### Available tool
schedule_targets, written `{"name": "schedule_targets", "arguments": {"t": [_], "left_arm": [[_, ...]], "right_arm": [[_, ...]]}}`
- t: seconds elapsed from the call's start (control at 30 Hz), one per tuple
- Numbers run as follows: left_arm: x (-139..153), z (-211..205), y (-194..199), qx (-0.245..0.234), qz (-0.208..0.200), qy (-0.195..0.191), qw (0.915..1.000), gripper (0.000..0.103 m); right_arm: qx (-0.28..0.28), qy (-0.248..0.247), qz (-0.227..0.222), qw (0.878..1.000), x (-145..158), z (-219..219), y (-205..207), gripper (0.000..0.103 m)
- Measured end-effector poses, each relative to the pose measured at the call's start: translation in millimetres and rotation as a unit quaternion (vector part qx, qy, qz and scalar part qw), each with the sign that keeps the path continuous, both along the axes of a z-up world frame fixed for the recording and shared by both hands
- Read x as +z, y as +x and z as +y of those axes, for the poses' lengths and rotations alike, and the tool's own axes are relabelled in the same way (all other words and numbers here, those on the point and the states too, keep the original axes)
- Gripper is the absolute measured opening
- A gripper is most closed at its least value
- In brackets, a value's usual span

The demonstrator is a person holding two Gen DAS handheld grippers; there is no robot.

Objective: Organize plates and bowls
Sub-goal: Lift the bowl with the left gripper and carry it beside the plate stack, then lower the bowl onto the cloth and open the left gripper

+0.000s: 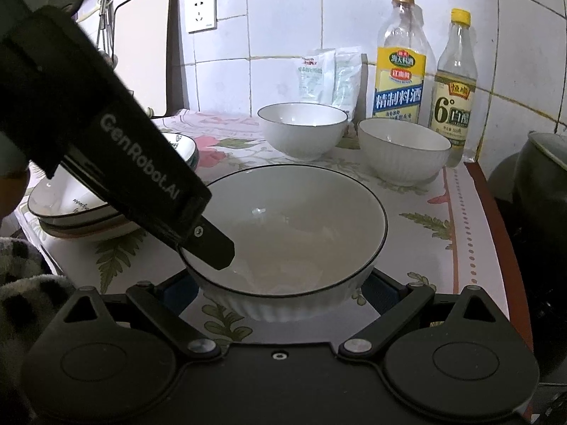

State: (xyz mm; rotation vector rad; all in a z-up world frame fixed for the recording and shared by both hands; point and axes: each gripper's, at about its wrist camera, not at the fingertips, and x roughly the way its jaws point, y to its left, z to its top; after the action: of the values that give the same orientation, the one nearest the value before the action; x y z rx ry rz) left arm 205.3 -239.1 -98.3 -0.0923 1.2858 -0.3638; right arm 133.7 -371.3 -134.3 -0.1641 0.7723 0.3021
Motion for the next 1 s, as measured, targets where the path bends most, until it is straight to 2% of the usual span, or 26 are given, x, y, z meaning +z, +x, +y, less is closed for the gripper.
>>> {"name": "schedule_targets", "arguments": {"t": [0.1,0.23,0.33,0.63,0.9,1.0], "left_arm": [[0,-1,0,-0.003,0.003,0.002,1.0,0.023],[-3,3,3,0.009,0.018,-0.018,0.9996,0.026],[0,4,3,0.009,0.015,-0.019,0.9997,0.028],[24,20,6,0.011,0.016,-0.028,0.9994,0.037],[61,28,16,0.001,-0.01,-0.042,0.9991,0.042],[67,30,18,-0.01,-0.02,-0.045,0.9987,0.042]], "right_arm": [[-0.002,-0.007,0.006,1.0,1,2,0,0.099],[-0.005,-0.036,0.003,0.999,3,7,-4,0.1],[-0.013,-0.038,0.002,0.999,6,5,-10,0.1],[-0.054,0.015,0.017,0.998,38,-11,-23,0.1],[-0.081,0.08,0.013,0.993,90,-30,-17,0.1],[-0.095,0.096,0.015,0.991,107,-34,-10,0.099]]}}
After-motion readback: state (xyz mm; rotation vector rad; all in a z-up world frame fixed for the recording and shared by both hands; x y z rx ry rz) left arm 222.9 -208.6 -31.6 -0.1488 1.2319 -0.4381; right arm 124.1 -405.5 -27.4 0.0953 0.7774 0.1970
